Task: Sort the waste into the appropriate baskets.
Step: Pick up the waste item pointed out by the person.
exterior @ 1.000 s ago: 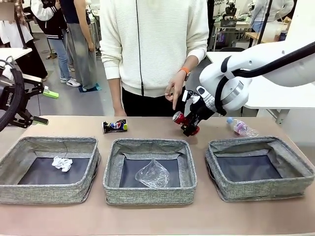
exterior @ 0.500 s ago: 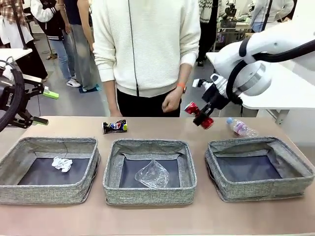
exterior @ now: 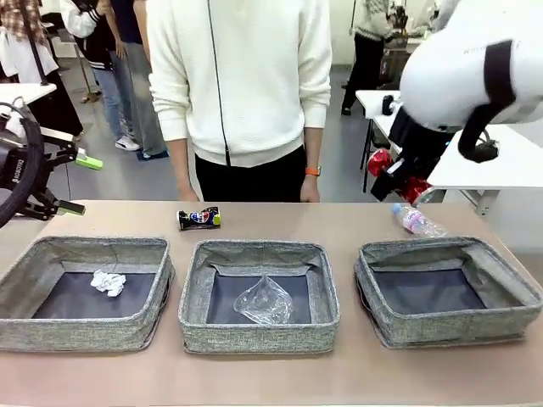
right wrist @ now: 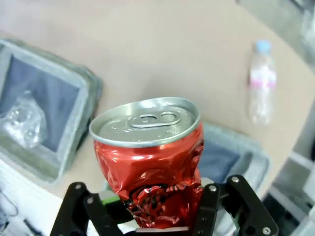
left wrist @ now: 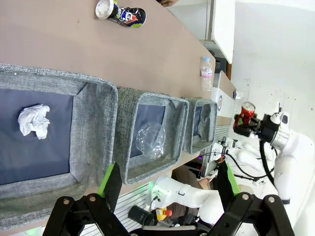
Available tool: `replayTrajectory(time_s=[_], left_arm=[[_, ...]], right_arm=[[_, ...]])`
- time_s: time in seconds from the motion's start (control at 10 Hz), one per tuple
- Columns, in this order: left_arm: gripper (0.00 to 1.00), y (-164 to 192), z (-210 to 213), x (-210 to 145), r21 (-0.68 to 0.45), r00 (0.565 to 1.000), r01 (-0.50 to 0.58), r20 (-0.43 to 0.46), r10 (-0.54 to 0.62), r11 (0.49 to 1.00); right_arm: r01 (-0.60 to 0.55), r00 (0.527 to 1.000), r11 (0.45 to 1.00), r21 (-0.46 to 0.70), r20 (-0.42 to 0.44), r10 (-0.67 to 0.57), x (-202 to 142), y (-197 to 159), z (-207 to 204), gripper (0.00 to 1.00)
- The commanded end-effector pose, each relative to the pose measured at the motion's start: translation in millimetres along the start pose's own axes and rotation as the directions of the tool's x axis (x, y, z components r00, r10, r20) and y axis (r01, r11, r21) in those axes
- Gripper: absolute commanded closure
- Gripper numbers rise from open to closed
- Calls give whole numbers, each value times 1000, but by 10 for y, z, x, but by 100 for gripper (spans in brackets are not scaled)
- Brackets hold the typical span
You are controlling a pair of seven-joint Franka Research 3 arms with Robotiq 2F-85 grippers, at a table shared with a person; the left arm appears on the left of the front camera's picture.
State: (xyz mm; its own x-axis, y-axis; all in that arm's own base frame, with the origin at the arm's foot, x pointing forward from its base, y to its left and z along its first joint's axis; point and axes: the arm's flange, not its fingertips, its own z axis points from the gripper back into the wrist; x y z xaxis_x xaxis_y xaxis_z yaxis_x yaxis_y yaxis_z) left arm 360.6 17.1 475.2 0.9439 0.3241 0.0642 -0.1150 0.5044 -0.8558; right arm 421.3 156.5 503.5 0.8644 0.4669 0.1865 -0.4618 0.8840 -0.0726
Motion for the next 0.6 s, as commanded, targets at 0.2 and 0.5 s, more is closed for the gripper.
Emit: replayTrajectory(time_s=[0.2,0.5], left_arm=[[0,17,-14,-7,-28,1000,14,3,-13,1000],[0,17,-14,-7,-28,1000,14,3,-13,1000]], right_arm=[[0,1000,1000,0,0,0,0,0,0,100],[126,990,992,12,-60,-125,267,503,292,92]])
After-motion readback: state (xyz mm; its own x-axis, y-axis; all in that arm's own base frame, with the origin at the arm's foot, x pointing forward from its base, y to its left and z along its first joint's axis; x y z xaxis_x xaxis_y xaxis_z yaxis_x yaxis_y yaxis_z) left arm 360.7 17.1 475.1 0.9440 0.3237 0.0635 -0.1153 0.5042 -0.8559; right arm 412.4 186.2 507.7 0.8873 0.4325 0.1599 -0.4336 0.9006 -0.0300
